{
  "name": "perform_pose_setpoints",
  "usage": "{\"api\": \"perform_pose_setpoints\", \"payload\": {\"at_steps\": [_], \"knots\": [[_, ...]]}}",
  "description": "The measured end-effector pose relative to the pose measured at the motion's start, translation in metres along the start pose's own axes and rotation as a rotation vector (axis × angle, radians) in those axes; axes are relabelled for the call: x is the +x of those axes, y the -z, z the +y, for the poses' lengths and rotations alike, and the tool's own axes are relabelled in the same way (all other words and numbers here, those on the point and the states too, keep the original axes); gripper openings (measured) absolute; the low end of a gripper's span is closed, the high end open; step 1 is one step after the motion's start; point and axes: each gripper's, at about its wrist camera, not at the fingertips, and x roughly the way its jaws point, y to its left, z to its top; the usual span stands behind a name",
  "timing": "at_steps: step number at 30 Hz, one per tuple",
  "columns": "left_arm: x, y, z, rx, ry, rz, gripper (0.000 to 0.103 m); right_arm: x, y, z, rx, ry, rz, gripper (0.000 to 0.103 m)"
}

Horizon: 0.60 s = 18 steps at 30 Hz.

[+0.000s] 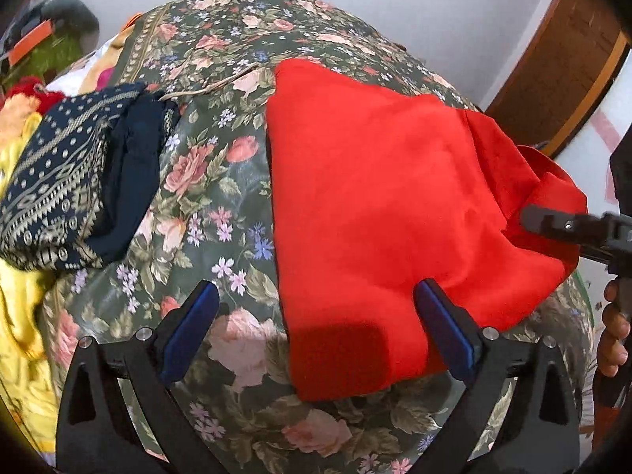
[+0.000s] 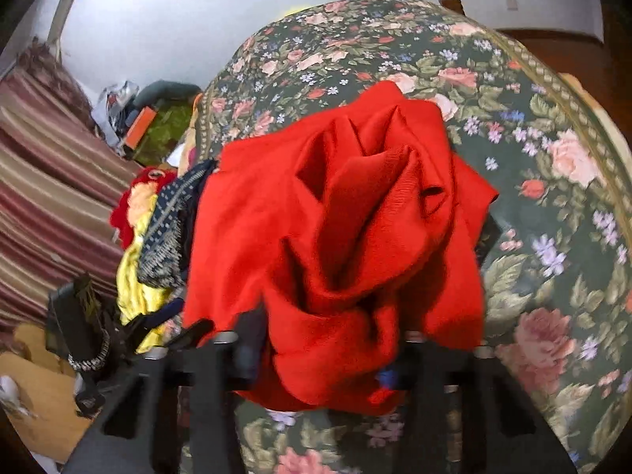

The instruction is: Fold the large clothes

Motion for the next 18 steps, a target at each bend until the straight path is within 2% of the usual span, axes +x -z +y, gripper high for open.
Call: {"api": "perform_pose_setpoints", "payload": {"at_steps": [2,5,10,12,15,17,18], "knots": [[-0.001,0.002,0.0,-0.01,0.006,0.002,0.101,-0.009,0.004,0.001,-0.063,0.02,-0.012,0.02],[-0.004,0.003,-0.006,0.031,-0.012,-0.011,0.101,-0.033,0.015,-0.005,-0.161,0.097,-0.071,0.017],[-0.002,0.007,-0.015,0.086,-0.055,-0.027,0.103,-0.025,0.027,-0.042,-0.12,0.165,-0.027,0.017],[0.003,0.01,-0.016,0.092,-0.057,-0.02,0.103,-0.01,0.036,-0.053,-0.13,0.224,0.016,0.017],[0.005,0.015,-0.019,0.111,-0.067,-0.024,0.103,-0.009,0.042,-0.061,-0.155,0.272,0.017,0.017],[0.004,0.016,-0.02,0.121,-0.088,-0.036,0.103,-0.008,0.041,-0.065,-0.186,0.413,0.032,0.017],[0.003,0.015,-0.02,0.122,-0.092,-0.036,0.103,-0.011,0.04,-0.067,-0.199,0.429,0.035,0.017]]}}
